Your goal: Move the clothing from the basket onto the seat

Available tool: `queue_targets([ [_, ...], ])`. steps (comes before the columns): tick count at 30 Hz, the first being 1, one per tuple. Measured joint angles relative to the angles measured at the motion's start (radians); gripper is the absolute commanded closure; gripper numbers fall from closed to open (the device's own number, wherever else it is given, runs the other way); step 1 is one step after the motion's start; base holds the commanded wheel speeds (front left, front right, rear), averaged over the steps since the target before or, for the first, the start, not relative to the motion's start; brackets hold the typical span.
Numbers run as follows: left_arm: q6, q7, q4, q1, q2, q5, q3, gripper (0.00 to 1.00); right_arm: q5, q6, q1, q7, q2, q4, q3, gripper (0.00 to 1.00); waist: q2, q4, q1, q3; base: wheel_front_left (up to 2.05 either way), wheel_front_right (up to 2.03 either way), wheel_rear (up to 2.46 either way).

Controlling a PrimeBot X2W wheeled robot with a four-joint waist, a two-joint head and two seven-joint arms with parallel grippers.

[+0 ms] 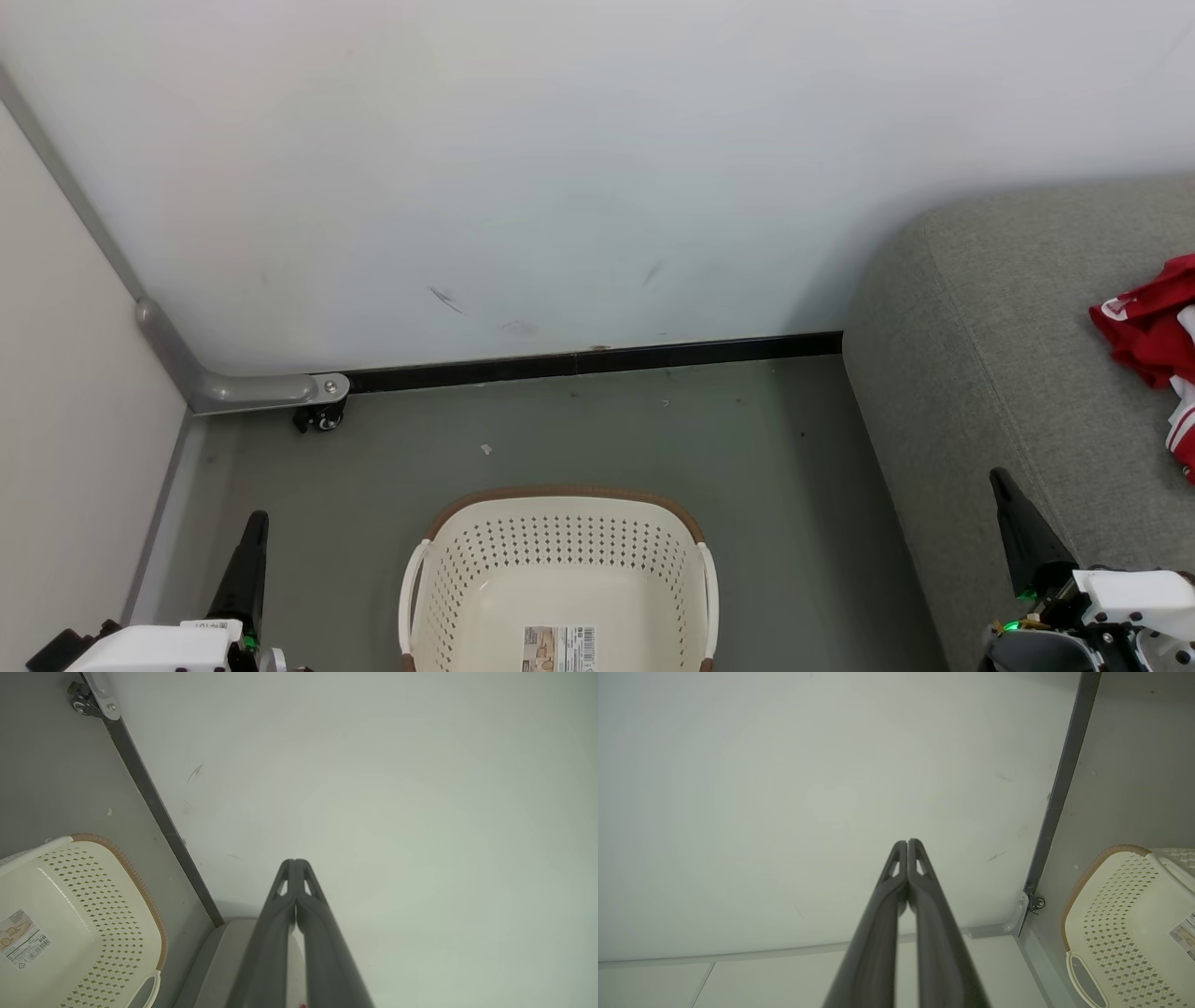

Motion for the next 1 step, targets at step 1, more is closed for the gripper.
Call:
queue_targets([
  [1,0.0,0.0,0.0,0.0,0.0,0.0,0.0,1.0,0.0,0.0,0.0,0.0,0.0,0.0,0.0,1.0,0.0,0.0,0.0,0.0,0.0,0.0,0.0],
])
